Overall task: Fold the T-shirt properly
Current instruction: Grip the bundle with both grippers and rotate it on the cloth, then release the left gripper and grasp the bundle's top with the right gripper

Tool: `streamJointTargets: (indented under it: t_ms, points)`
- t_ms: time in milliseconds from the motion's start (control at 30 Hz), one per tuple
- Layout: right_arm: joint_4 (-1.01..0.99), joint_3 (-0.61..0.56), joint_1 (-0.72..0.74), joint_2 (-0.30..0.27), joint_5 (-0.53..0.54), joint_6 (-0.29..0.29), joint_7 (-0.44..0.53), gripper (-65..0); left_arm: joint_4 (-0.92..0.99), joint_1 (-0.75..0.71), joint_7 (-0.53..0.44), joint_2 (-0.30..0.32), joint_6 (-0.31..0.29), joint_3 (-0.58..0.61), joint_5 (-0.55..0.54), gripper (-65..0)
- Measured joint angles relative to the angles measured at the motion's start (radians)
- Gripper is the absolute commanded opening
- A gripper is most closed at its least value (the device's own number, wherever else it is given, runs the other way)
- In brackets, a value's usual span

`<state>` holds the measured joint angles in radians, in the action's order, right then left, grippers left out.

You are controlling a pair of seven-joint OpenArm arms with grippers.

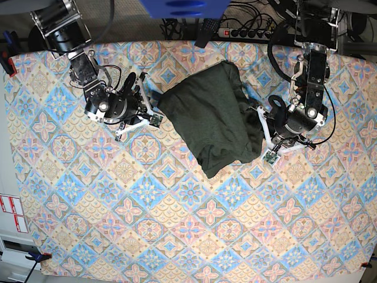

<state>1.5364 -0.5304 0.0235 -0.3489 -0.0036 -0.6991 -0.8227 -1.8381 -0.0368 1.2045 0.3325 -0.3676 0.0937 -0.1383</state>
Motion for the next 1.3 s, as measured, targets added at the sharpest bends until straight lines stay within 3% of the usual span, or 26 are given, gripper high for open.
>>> streamJointTargets:
  t_ms: [267,400,567,733,867,1100,1300]
  points:
    - [0.001,0.001,0.026,0.000,-0.001,0.003,-0.001,-60.1,-0.015,0.000,-0.005,-0.161,-0.003,-0.027,0.001,-54.9]
    - [0.001,0.000,0.020,0.001,0.000,-0.001,-0.001,-60.1,-0.006,0.001,-0.005,-0.195,-0.003,-0.089,0.000,-54.8]
    - [0.001,0.043,0.014,0.007,-0.003,0.000,-0.003,-60.1,0.154,0.005,-0.015,-0.252,-0.003,-0.138,-0.001,-54.8]
    - [0.001,0.049,0.014,0.020,-0.004,-0.003,-0.001,-60.1,0.248,0.010,-0.107,-0.254,-0.002,-0.153,-0.019,-54.8]
    - [0.001,0.049,0.015,0.019,0.002,-0.003,0.002,-60.1,0.261,0.002,-0.109,-0.251,-0.002,-0.216,-0.015,-54.9]
    - [0.001,0.047,0.015,0.025,0.000,-0.003,-0.001,-60.1,0.397,0.008,-0.109,-0.181,0.002,-0.229,-0.019,-55.2]
    - [0.072,0.046,0.004,0.019,-0.010,-0.002,-0.013,-60.1,0.398,0.004,-0.117,-0.183,-0.004,-0.251,-0.027,-55.2]
